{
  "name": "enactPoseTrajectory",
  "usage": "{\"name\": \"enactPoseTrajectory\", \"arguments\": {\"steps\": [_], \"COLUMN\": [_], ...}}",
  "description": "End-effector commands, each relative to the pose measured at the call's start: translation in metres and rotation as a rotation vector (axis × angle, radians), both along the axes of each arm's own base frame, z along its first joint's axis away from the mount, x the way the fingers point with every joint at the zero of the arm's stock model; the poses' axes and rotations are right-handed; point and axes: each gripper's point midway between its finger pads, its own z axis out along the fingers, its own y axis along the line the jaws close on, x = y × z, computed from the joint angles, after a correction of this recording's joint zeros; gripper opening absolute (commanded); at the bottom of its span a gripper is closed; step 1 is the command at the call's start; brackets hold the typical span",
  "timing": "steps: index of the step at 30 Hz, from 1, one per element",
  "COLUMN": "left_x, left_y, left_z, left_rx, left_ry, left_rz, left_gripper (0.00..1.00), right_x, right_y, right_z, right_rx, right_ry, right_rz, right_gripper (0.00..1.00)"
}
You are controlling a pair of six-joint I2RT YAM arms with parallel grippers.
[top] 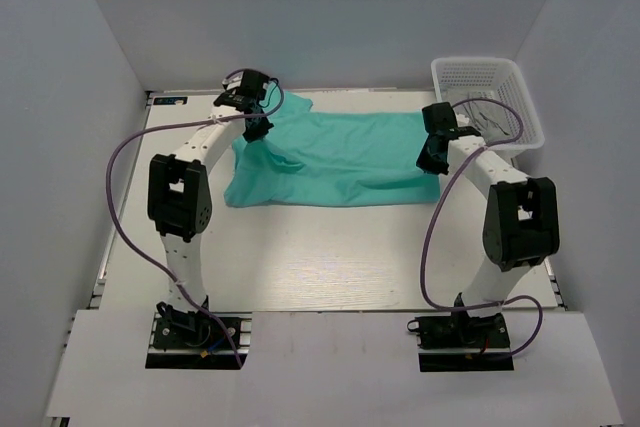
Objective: Fold and stack the t-shirts
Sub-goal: Fold the flattened tshirt in 1/3 of the way
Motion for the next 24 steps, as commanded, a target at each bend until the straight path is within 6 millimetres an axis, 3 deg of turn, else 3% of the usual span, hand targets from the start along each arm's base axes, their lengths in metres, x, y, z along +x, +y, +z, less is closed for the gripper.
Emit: {"name": "enactPoseTrajectory", "arguments": {"steps": [1, 3, 4, 6, 7, 9, 10, 11, 12, 14, 15, 16, 18, 19, 20, 21, 22, 23, 24], "left_x": [0.025, 0.036, 0.039, 0.056, 0.064, 0.089, 0.090, 0.103, 0.103, 0.091, 0.085, 0.073, 0.059, 0.044, 0.033, 0.025, 0.010, -0.002, -0.011], "left_y": [0.002, -0.001, -0.002, -0.002, -0.006, -0.011, -0.013, -0.011, -0.009, -0.003, -0.004, -0.004, -0.007, -0.009, -0.015, -0.013, -0.011, -0.016, -0.021], "left_z": [0.027, 0.028, 0.014, 0.015, 0.013, 0.014, 0.012, 0.039, 0.036, 0.032, 0.034, 0.040, 0.046, 0.032, 0.047, 0.045, 0.027, 0.019, 0.023], "left_rx": [0.028, 0.029, 0.036, 0.029, 0.024, 0.009, 0.010, -0.002, 0.016, 0.034, 0.023, 0.012, -0.015, -0.009, -0.021, -0.017, -0.016, -0.030, -0.064], "left_ry": [-0.092, -0.109, -0.086, -0.112, -0.124, -0.152, -0.126, -0.181, -0.164, -0.134, -0.136, -0.159, -0.173, -0.138, -0.155, -0.139, -0.088, -0.060, -0.068], "left_rz": [-0.027, -0.034, -0.035, -0.025, -0.039, -0.063, -0.081, -0.070, -0.071, -0.063, -0.071, -0.087, -0.123, -0.134, -0.154, -0.154, -0.162, -0.186, -0.211], "left_gripper": [0.00, 0.00, 0.01, 0.15, 0.45, 0.84, 0.99, 1.00, 1.00, 1.00, 1.00, 1.00, 1.00, 1.00, 1.00, 1.00, 1.00, 1.00, 1.00], "right_x": [0.019, 0.023, 0.027, 0.039, 0.044, 0.061, 0.056, 0.061, 0.061, 0.055, 0.056, 0.042, 0.029, 0.020, 0.020, 0.016, 0.004, 0.005, 0.002], "right_y": [-0.009, -0.007, -0.006, -0.006, -0.007, 0.001, 0.002, 0.008, 0.011, 0.017, 0.018, 0.018, 0.022, 0.028, 0.032, 0.038, 0.046, 0.051, 0.056], "right_z": [0.008, 0.000, 0.000, -0.003, -0.001, 0.009, 0.011, 0.023, 0.032, 0.043, 0.059, 0.052, 0.057, 0.048, 0.048, 0.045, 0.035, 0.033, 0.025], "right_rx": [-0.027, -0.022, -0.014, -0.020, -0.019, 0.004, 0.004, 0.005, 0.019, 0.051, 0.064, 0.067, 0.095, 0.116, 0.131, 0.137, 0.176, 0.184, 0.198], "right_ry": [-0.023, -0.008, -0.013, -0.019, -0.033, -0.056, -0.025, -0.051, -0.084, -0.129, -0.185, -0.179, -0.200, -0.181, -0.195, -0.192, -0.167, -0.178, -0.167], "right_rz": [-0.028, -0.024, -0.013, -0.010, -0.014, 0.019, 0.038, 0.053, 0.071, 0.113, 0.118, 0.126, 0.162, 0.190, 0.202, 0.231, 0.269, 0.296, 0.311], "right_gripper": [0.00, 0.00, 0.01, 0.07, 0.11, 0.23, 0.25, 0.27, 0.45, 0.66, 0.77, 0.90, 0.90, 0.90, 0.90, 0.90, 0.90, 0.90, 0.90]}}
